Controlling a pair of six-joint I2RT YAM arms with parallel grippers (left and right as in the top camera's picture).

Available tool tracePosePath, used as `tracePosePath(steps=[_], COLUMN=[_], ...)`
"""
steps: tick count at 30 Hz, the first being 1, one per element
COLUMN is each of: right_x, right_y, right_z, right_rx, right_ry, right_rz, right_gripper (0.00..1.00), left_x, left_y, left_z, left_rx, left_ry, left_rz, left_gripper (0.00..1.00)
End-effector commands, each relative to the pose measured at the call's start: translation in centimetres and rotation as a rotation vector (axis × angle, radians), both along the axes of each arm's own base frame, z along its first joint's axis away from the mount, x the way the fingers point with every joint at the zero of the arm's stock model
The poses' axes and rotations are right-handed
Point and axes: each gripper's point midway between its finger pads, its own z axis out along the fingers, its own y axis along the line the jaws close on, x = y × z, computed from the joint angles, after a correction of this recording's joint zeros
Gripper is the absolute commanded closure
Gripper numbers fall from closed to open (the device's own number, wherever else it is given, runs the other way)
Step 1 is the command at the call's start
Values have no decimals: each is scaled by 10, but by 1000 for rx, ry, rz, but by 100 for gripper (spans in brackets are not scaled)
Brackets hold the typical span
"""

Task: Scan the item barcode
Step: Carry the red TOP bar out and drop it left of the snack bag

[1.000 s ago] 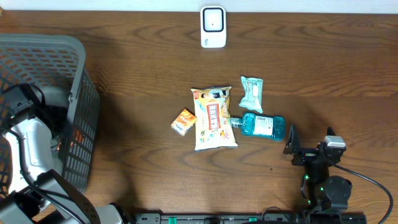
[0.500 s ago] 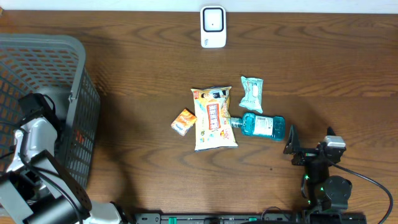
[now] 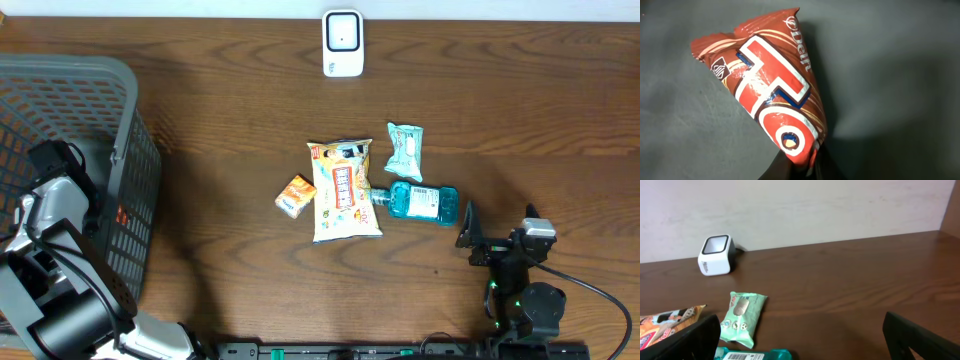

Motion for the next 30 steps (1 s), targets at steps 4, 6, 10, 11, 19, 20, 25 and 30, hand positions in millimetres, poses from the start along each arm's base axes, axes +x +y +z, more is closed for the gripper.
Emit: tracePosePath(steps=[4,6,10,11,19,20,25,30], right_x=[0,0,0,0,0,0,0,0], right_y=[1,1,1,1,1,1,1,1], right_z=[0,0,0,0,0,0,0,0], right_rx=[-7,-7,-7,-7,-7,-7,-7,-7], right_ry=[0,1,1,1,1,1,1,0], right_rz=[3,2,2,2,3,3,2,2], right_gripper=[1,1,1,1,1,1,1,1], left_x=[28,44,73,74,63,63,69,67], left_y=[-23,-14,-13,-14,-61,-72,-150,-232], left_z=[11,51,152,175,312,324,379,378], left_rx=[-157,-98,12,43,188,182,186,230], left_ry=[-76,-149,-360,-404,-778,-829,-1024,-955], left_rz=[-216,-264,-378,-390,-525,-566,-934,-1346], left_gripper=[93,93,93,93,93,93,93,93])
